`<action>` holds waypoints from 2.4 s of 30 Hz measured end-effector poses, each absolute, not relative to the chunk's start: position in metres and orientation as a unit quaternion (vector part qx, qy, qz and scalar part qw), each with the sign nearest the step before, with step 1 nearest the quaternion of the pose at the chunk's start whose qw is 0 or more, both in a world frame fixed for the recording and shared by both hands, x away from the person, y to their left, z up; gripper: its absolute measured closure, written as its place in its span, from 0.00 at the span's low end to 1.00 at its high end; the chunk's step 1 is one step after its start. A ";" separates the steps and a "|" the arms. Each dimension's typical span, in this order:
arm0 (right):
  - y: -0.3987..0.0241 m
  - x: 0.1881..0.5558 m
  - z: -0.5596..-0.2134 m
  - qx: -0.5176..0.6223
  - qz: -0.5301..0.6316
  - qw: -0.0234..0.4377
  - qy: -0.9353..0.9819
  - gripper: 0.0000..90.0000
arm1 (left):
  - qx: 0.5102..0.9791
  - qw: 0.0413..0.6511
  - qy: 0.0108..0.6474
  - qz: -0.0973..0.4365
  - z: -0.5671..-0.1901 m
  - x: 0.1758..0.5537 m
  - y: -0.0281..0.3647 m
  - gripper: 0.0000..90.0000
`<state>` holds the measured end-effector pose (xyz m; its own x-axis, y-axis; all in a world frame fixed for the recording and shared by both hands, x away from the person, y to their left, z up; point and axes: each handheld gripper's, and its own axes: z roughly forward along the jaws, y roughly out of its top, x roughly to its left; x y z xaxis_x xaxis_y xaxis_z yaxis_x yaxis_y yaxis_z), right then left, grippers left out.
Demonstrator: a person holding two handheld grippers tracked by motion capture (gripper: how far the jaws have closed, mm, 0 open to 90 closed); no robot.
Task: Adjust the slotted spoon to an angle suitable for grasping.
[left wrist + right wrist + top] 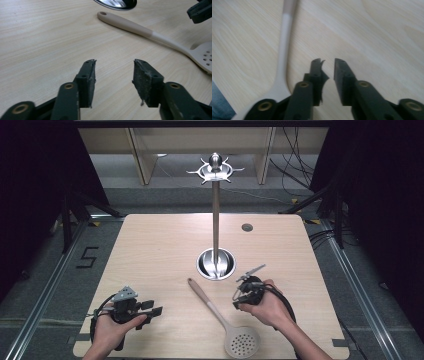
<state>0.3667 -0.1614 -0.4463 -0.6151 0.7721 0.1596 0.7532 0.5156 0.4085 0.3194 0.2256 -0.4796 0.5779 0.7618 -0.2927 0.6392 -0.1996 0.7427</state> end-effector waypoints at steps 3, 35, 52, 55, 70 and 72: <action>-0.172 0.361 -0.451 0.428 0.244 0.023 0.870 0.93 | 0.775 0.432 0.456 0.063 -0.480 0.318 0.221 0.66; -0.086 0.314 -0.476 0.302 0.125 -0.043 0.944 1.00 | 0.777 0.431 0.455 0.055 -0.478 0.317 0.222 0.67; -0.115 0.322 -0.468 0.330 0.073 -0.017 0.941 1.00 | 0.779 0.432 0.452 0.055 -0.479 0.317 0.224 0.66; -0.127 0.323 -0.467 0.328 0.063 -0.011 0.942 1.00 | 0.780 0.430 0.451 0.054 -0.479 0.317 0.223 0.65; -0.134 0.328 -0.458 0.305 0.116 0.025 0.945 0.92 | 0.775 0.441 0.448 0.057 -0.479 0.319 0.222 0.62; -0.127 0.330 -0.453 0.320 0.138 0.012 0.937 0.85 | 0.776 0.441 0.448 0.060 -0.478 0.320 0.223 0.59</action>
